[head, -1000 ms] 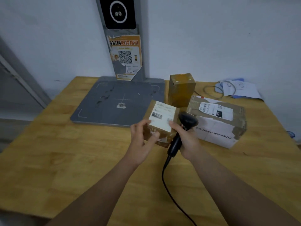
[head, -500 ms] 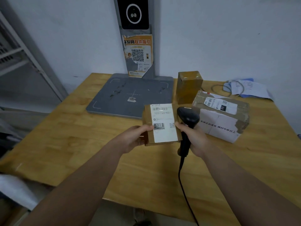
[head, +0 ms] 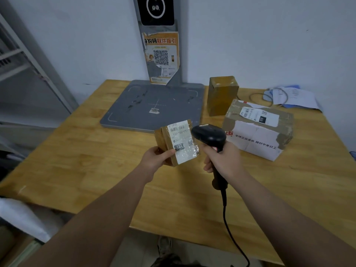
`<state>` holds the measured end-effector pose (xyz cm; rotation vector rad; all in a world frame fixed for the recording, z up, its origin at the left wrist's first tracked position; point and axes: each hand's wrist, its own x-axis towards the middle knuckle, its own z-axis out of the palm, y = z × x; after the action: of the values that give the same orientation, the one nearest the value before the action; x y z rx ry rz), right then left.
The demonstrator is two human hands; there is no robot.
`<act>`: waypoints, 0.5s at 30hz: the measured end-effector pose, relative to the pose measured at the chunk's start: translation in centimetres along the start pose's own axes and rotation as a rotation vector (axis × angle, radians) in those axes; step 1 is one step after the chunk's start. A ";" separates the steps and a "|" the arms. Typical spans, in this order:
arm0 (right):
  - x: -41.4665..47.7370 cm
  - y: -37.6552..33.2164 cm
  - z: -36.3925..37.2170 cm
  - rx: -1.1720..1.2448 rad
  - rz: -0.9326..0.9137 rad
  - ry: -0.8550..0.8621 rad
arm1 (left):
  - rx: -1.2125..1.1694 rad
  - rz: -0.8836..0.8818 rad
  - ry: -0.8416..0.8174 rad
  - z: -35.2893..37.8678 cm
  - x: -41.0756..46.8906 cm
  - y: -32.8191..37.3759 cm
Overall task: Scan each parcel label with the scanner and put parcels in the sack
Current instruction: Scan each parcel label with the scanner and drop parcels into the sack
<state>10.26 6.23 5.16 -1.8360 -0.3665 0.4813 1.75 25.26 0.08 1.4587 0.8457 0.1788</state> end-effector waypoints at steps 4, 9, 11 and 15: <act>-0.6 0.3 0.8 0.014 0.008 -0.021 | -0.001 0.004 -0.006 -0.1 0.2 -0.6; -0.8 0.4 1.5 -0.033 0.088 -0.026 | -0.004 0.001 0.022 -0.2 0.4 -0.9; -0.9 0.4 1.7 -0.036 0.097 -0.034 | -0.006 0.003 0.024 -0.4 0.4 -1.0; -1.0 0.1 1.9 -0.031 0.096 -0.039 | 0.025 -0.003 0.042 -0.9 1.0 -1.5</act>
<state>8.48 7.26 4.66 -1.8824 -0.3145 0.5811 1.34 26.30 -1.60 1.4809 0.8868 0.1982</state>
